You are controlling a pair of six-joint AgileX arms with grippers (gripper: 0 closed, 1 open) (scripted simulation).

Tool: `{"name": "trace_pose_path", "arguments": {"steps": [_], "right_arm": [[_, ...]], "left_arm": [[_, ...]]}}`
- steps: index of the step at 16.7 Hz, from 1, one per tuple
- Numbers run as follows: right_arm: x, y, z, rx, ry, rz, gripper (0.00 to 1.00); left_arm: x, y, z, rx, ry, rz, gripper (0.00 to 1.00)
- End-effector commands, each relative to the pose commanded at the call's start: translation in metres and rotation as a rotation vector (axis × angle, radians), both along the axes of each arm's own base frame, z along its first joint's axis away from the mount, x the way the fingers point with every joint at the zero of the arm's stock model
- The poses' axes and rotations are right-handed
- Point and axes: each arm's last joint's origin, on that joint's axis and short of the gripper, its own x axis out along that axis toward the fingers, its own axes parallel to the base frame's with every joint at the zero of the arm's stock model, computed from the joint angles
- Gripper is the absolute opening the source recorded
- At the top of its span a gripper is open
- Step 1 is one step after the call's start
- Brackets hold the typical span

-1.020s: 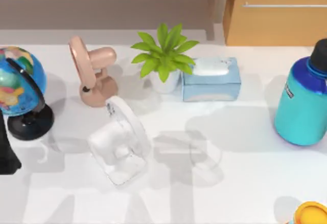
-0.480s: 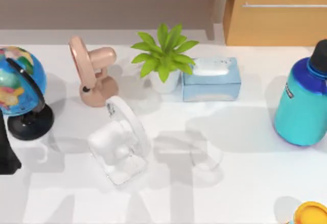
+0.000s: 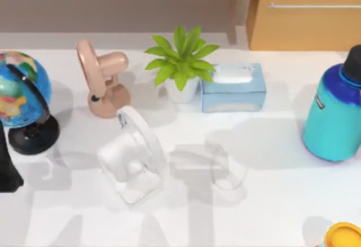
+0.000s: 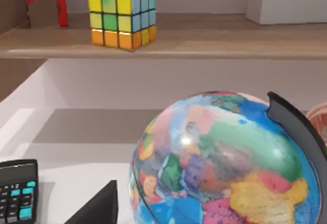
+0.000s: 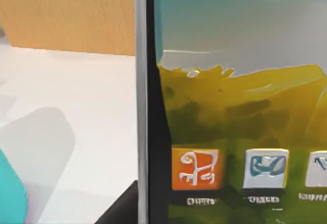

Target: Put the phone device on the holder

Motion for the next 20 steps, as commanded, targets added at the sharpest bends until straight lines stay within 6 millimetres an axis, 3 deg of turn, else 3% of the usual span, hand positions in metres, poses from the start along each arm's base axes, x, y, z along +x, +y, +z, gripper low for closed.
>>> {"name": "trace_pose_path", "arguments": {"steps": [6,11,20], "right_arm": [[0.020,0.002,-0.003,-0.140,-0.010,-0.006,0.00],[0.022,0.003,-0.004,-0.155,-0.010,-0.004,0.00],[0.022,0.003,-0.004,-0.155,-0.010,-0.004,0.68]], "left_arm": [[0.000,0.000,0.000,0.000,0.000,0.000,1.00],[0.000,0.000,0.000,0.000,0.000,0.000,1.00],[0.000,0.000,0.000,0.000,0.000,0.000,1.00]]}}
